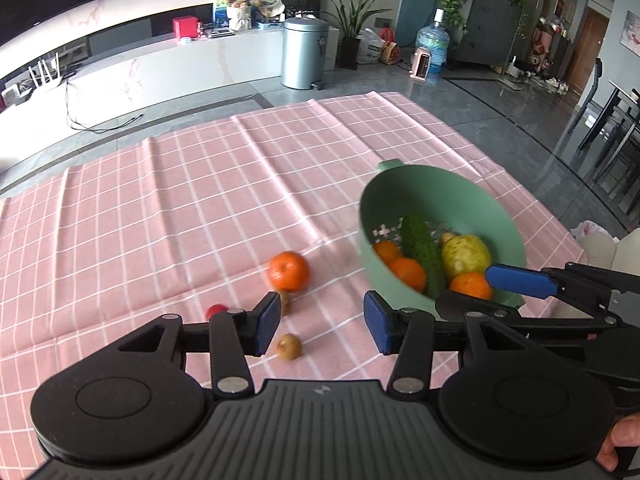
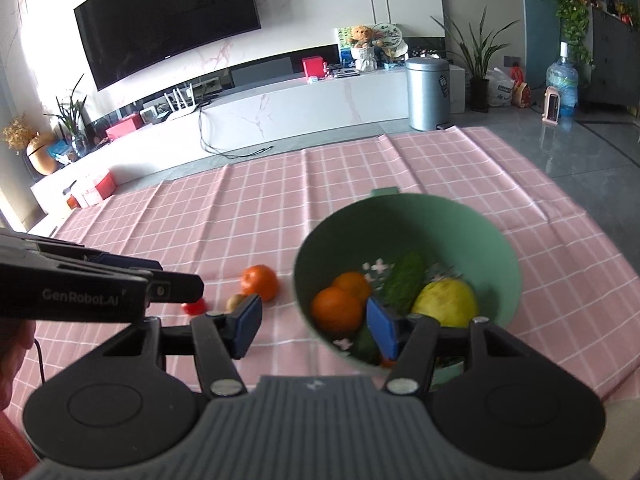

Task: Organize fruits
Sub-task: 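Open both tools to drop the fruit into the colander, then withdraw, then grasp the red tomato with the left tool while the right tool grasps another kiwi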

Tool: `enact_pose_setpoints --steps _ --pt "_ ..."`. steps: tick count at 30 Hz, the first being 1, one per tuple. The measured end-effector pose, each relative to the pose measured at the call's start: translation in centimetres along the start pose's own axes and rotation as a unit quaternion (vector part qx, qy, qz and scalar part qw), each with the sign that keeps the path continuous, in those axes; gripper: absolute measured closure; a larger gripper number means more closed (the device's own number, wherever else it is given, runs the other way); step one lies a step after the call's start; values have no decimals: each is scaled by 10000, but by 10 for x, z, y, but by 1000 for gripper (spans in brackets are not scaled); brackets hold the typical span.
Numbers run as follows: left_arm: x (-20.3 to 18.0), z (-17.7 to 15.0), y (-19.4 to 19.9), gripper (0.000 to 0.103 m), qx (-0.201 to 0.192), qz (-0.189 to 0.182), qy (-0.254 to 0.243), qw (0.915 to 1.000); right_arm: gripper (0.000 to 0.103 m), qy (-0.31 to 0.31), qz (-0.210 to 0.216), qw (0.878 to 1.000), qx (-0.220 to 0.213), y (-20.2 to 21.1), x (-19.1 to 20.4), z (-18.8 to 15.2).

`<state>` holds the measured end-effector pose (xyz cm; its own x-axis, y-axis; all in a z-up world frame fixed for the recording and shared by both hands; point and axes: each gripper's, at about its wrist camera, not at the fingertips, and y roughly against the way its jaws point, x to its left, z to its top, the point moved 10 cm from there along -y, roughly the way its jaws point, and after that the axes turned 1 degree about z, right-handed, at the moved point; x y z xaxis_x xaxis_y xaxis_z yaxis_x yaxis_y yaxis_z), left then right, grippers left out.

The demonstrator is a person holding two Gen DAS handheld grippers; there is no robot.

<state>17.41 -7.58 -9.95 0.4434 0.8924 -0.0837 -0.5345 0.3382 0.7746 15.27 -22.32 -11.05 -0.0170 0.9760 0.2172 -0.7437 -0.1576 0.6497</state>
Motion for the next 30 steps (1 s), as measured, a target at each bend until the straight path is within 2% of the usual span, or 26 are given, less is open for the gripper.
enact_pose_setpoints --steps 12,18,22,30 --pt "45 -32 -7 46 39 52 154 9999 48 168 262 9992 243 -22 53 -30" --pt "65 -44 -25 46 165 18 283 9995 58 416 257 9979 433 -46 68 -40" --pt "72 -45 -39 52 136 -56 320 9994 67 468 300 9967 584 -65 75 -42" --pt "86 -42 -71 58 170 -15 436 9989 70 472 371 9950 798 -97 85 -46"
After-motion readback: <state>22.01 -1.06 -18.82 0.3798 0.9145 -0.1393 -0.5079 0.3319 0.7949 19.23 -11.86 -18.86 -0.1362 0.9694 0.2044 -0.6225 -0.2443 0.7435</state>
